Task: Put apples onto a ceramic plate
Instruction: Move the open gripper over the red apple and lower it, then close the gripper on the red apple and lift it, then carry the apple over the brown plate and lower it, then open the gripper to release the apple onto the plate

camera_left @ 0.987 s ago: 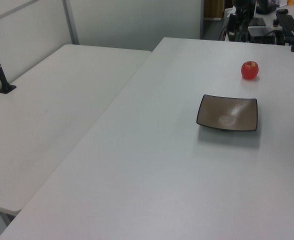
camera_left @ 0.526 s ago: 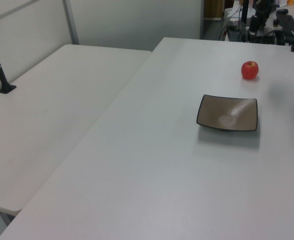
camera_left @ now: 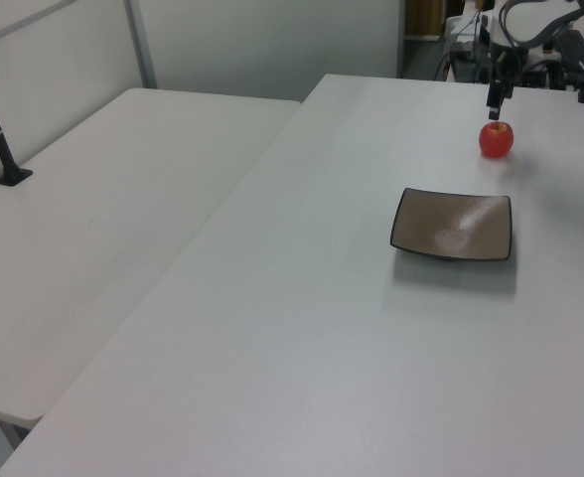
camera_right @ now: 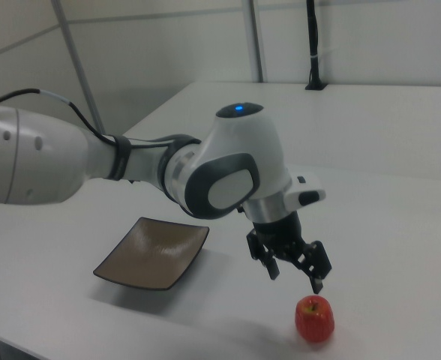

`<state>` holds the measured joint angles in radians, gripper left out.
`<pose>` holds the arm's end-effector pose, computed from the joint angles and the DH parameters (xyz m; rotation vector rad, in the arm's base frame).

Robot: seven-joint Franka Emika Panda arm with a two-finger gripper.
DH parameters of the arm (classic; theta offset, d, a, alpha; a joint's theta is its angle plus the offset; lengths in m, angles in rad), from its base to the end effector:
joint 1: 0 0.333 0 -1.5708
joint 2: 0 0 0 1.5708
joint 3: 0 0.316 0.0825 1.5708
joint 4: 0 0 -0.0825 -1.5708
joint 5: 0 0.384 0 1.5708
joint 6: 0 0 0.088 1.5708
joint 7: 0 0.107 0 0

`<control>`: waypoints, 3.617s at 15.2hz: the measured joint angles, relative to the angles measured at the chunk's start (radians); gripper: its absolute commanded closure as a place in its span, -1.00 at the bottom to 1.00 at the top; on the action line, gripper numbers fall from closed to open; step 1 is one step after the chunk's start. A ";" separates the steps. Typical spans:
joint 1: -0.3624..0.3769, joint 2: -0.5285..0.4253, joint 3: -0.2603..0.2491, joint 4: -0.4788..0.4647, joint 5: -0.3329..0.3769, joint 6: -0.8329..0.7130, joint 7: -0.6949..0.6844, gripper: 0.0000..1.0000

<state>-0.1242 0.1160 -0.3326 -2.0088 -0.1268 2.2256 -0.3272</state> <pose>0.5264 -0.2585 0.4119 2.9680 -0.0795 0.0646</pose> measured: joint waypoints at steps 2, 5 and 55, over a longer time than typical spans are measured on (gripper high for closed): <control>-0.004 0.018 0.000 0.000 -0.016 0.003 0.000 -1.00; -0.016 0.039 0.000 0.000 -0.030 0.016 -0.001 -1.00; 0.127 0.017 0.547 0.012 0.035 -0.258 0.494 -0.76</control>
<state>0.0028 0.1331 0.2145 -1.9968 -0.0914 1.9671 0.1670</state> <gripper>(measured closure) 0.251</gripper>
